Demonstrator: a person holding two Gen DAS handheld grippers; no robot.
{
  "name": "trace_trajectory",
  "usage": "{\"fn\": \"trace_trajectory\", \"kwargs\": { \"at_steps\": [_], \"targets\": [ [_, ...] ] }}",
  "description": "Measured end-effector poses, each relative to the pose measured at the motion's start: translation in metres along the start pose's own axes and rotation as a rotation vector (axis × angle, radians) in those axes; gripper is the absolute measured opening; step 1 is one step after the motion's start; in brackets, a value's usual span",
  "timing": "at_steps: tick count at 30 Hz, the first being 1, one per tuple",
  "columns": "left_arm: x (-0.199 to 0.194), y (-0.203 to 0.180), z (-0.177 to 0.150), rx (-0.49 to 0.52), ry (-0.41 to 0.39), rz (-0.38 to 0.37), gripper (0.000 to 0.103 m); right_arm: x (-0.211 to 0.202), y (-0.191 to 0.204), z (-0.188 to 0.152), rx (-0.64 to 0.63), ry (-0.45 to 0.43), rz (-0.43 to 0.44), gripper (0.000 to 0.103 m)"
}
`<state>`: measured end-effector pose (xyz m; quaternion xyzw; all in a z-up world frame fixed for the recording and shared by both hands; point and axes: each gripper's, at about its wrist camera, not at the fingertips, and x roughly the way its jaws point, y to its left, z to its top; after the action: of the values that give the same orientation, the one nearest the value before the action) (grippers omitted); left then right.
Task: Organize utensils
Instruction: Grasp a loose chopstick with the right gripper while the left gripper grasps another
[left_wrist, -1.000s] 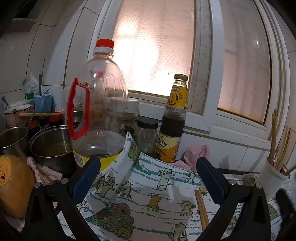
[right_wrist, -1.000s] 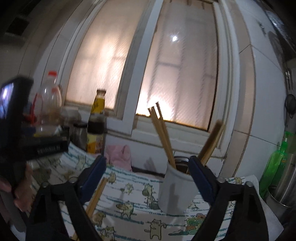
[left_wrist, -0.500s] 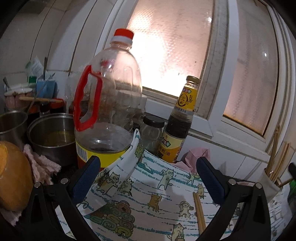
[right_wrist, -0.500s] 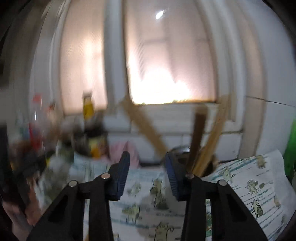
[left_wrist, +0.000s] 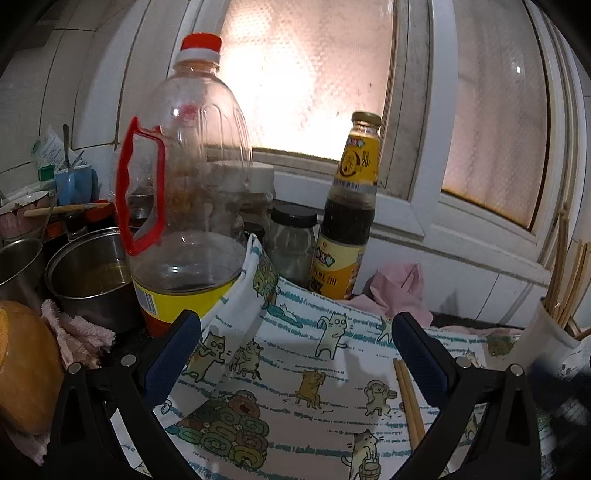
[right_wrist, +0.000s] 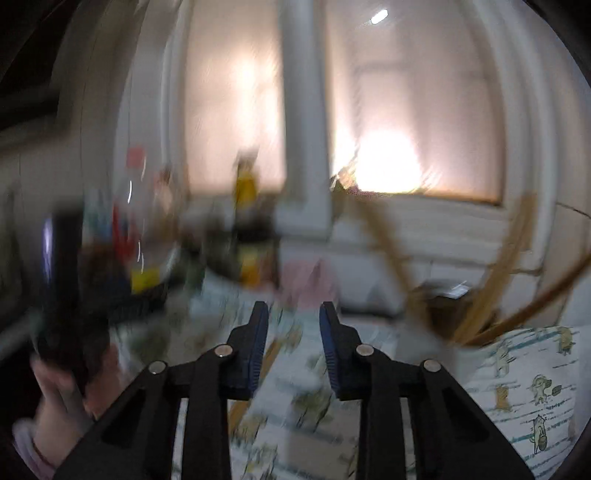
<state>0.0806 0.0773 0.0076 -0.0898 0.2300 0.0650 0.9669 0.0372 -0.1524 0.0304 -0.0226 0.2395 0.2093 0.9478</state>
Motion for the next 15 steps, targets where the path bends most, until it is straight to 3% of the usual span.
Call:
{"fn": "trace_trajectory", "kwargs": {
  "at_steps": [3,5,10,15],
  "targets": [
    [0.005,0.001,-0.002,0.002,0.034,-0.018,0.103,0.048,0.01,-0.016,0.013,0.254,0.079,0.019],
    [0.008,-0.001,-0.003,0.012,0.042,-0.001,0.103,0.069,0.007,-0.026,0.041,0.361,0.109,0.016],
    [0.016,-0.006,-0.006,0.045,0.069,0.034,0.103,0.084,0.019,-0.03,0.027,0.429,0.084,0.016],
    [0.025,-0.002,-0.008,0.035,0.107,0.08,0.103,0.111,0.019,-0.021,0.119,0.536,0.092,0.016]
  ]
}}
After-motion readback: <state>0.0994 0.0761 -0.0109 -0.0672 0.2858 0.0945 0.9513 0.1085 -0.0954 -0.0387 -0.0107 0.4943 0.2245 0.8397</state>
